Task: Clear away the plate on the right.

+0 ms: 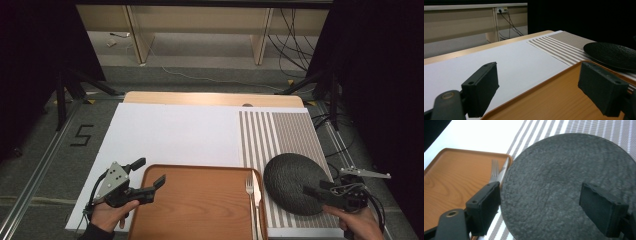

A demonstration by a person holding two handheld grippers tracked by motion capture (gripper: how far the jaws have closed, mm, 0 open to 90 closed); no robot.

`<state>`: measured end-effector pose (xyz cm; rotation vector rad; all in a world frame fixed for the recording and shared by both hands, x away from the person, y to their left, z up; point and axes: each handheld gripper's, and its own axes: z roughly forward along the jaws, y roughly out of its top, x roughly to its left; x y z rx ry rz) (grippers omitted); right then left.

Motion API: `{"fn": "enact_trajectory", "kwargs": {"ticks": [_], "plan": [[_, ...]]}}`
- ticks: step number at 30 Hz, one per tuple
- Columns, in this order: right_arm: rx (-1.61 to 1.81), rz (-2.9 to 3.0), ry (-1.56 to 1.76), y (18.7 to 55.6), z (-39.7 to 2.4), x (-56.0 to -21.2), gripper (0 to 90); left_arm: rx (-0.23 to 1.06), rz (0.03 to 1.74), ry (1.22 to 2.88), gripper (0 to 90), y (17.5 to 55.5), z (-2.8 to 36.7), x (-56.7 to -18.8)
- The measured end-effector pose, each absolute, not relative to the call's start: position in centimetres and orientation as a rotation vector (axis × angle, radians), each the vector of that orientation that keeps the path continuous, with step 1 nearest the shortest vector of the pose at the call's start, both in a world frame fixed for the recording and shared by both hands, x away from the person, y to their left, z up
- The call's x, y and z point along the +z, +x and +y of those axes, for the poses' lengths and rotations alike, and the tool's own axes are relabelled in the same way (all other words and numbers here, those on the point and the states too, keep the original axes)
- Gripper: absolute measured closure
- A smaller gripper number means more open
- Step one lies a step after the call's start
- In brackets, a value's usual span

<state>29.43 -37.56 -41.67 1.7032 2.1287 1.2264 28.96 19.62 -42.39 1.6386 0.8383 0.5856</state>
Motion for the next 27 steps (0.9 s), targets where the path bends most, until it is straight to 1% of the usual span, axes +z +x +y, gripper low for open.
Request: {"fn": "enact_trajectory", "kwargs": {"ticks": [14,27], "plan": [[1.266,1.999,1.838,29.4,-41.2,-42.6,19.8,0.584,0.837,1.641,15.9,29.0,19.6,-42.4],[1.212,1.966,1.928,29.9,-43.0,-44.2,23.0,0.584,0.837,1.643,15.9,29.0,19.6,-42.4]]}}
